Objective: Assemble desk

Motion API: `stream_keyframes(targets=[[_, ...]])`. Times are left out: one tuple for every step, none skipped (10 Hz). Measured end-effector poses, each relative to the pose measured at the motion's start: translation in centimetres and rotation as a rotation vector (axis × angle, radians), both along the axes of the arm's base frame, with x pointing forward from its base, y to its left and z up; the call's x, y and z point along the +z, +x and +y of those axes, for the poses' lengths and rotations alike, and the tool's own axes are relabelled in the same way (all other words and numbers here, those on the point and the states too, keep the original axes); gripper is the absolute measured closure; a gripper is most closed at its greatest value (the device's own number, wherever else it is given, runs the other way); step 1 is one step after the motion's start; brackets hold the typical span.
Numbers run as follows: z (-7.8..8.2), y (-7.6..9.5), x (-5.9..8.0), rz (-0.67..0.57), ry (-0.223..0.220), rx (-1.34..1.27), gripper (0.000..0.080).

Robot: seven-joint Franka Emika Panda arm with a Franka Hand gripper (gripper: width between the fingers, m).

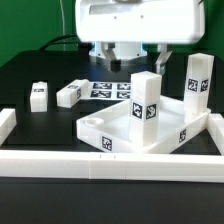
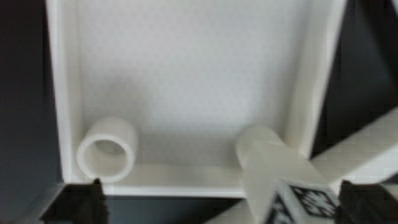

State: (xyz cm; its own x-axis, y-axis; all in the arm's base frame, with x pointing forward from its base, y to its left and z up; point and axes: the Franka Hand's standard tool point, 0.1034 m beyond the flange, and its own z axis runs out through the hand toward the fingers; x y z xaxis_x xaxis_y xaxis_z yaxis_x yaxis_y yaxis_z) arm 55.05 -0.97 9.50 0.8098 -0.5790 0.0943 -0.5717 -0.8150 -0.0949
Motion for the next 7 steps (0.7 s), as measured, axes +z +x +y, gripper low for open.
stream_keyframes(targets=[[-0.1, -0.14, -1.03, 0.002, -0.009, -0.001, 0.0151], [0.1, -0.2, -1.41, 0.006, -0.011, 0.002, 0.0151], [0.08, -0.17, -1.38, 0.006, -0.011, 0.003, 0.0151], [0.07, -0.2, -1.43, 0.007, -0.011, 0.003, 0.0151], [0.05, -0.19, -1.42, 0.007, -0.012, 0.004, 0.0151], [-0.46, -0.12, -1.1, 0.0, -0.005, 0.003, 0.0151], [-0.79, -0.68, -1.58, -0.015, -0.012, -0.004, 0.0151]])
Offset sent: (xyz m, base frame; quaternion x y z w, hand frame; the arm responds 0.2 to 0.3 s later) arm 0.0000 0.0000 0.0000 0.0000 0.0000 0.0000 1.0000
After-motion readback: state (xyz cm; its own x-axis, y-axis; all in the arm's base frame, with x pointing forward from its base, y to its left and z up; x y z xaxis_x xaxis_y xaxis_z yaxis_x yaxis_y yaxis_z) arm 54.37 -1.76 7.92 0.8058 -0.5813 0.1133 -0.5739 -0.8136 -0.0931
